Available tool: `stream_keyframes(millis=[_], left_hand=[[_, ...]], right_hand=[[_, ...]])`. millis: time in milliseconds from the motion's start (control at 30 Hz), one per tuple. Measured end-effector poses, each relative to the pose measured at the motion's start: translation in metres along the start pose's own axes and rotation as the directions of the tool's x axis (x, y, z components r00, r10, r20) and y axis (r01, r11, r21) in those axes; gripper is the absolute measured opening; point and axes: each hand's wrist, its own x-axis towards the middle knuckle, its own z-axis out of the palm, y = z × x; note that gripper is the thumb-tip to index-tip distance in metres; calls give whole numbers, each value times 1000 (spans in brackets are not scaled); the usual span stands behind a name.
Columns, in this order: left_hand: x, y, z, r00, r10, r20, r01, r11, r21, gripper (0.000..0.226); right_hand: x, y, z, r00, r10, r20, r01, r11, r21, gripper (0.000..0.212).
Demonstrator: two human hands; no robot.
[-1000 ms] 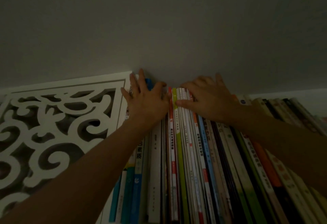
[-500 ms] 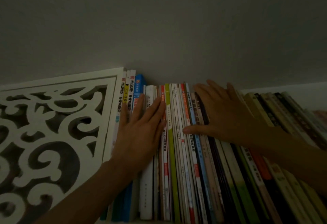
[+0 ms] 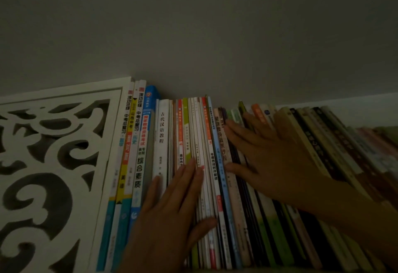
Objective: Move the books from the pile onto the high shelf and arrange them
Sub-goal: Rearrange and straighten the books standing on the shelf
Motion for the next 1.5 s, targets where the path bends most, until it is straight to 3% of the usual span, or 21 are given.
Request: stream_keyframes(millis=[200,300,367,500,567,833,1000,1100,1300,1500], left_hand=[[-6,7,-11,1000,-28,0,28,999,25,71],[1,13,-25,995,-59,-79,56,998,-33,63],[10,19,-32,991,-61,-122,53,996,-70,64],[16,27,-19,997,-4,-72,11,995,103,79],[15,25,-12,998,1,-67,8,991,133,80],[15,24,-17,999,21,-37,-13,980,196,80],[21,29,-33,999,-11,-52,14,998,66,64],[27,48,-34,997,-4,-72,5,1000,8,63],[37,84,-8,1000,-6,26,5,999,32,100],[38,80,-2,1000,-4,13,4,1000,5,104]], right_hand=[[10,7,-25,978,-35,205,29,999,31,82],[32,8,-33,991,-5,132,-30,965,260,59],[58,8,-41,995,28,96,-66,906,419,54],[101,17,-50,919,-82,385,-98,900,425,68],[107,21,-47,889,-107,444,-85,917,390,65],[116,21,-38,875,4,484,-227,887,403,81],[92,61,-49,921,104,375,-349,645,680,37],[60,88,-51,889,34,457,-350,693,630,39],[60,81,-47,887,-47,460,-313,670,673,52],[75,71,-47,874,-84,479,-288,704,649,57]])
